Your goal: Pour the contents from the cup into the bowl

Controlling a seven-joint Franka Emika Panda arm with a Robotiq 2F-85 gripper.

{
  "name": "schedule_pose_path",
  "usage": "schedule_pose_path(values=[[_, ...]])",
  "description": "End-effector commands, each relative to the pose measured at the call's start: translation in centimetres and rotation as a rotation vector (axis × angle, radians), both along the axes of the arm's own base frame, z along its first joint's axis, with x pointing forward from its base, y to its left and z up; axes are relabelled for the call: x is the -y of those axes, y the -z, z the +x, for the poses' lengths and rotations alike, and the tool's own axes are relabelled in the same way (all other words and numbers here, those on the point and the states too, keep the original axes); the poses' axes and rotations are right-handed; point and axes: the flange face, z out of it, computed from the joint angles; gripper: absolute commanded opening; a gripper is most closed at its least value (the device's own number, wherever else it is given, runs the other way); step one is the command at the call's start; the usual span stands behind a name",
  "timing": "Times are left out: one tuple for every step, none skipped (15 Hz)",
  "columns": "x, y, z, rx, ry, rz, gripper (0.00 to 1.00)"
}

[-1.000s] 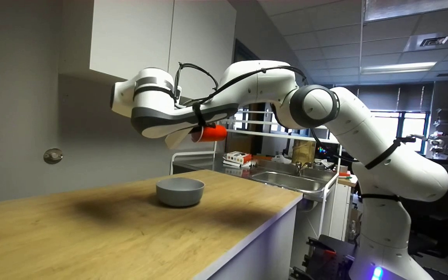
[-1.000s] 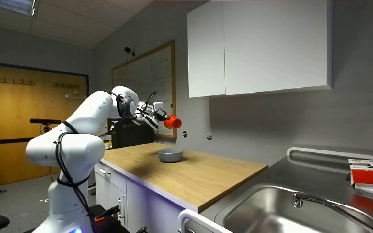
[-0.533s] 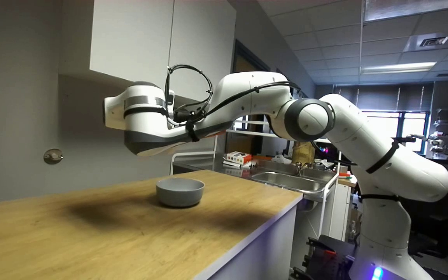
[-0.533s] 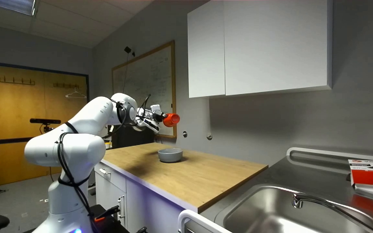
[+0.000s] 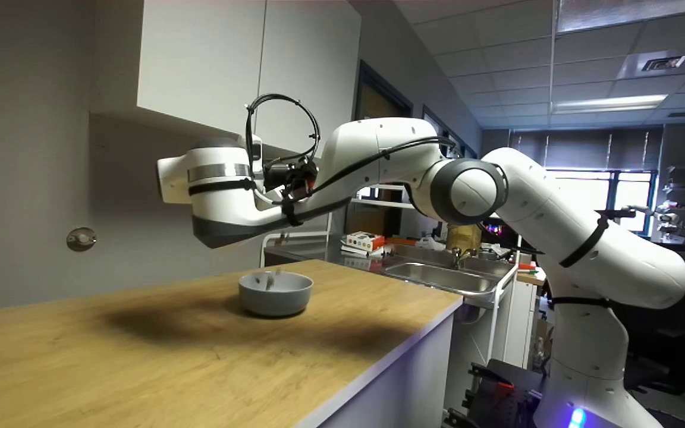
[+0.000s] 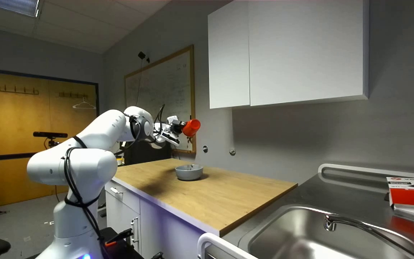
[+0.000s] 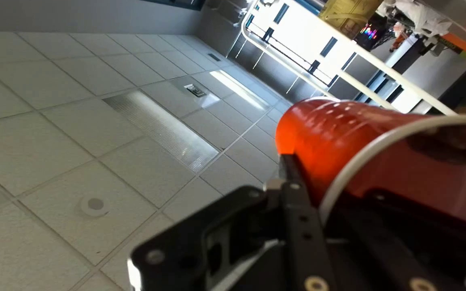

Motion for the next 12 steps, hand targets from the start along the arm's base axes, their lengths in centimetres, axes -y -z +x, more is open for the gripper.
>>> schedule_pose_path(values=[[-0.23,-0.98,0.12,0.008,0.020,-0.026,0.00],[-0.24,-1.04,0.15,0.010,0.021,-0.034,0.00],[-0.27,-1.11,0.17,0.011,0.022,-0.042,0.00],[-0.28,-1.15,0.18,0.012,0.024,-0.047,0.00],[-0.31,-1.18,0.20,0.014,0.025,-0.052,0.00],[-0.33,-1.20,0.21,0.017,0.025,-0.059,0.00],[-0.35,-1.22,0.23,0.021,0.025,-0.066,0.00],[-0.38,-1.23,0.24,0.025,0.025,-0.072,0.00],[-0.39,-1.26,0.25,0.029,0.025,-0.076,0.00],[-0.39,-1.27,0.27,0.032,0.025,-0.081,0.00],[-0.42,-1.33,0.26,0.035,0.025,-0.084,0.00],[-0.43,-1.37,0.26,0.038,0.025,-0.086,0.00]])
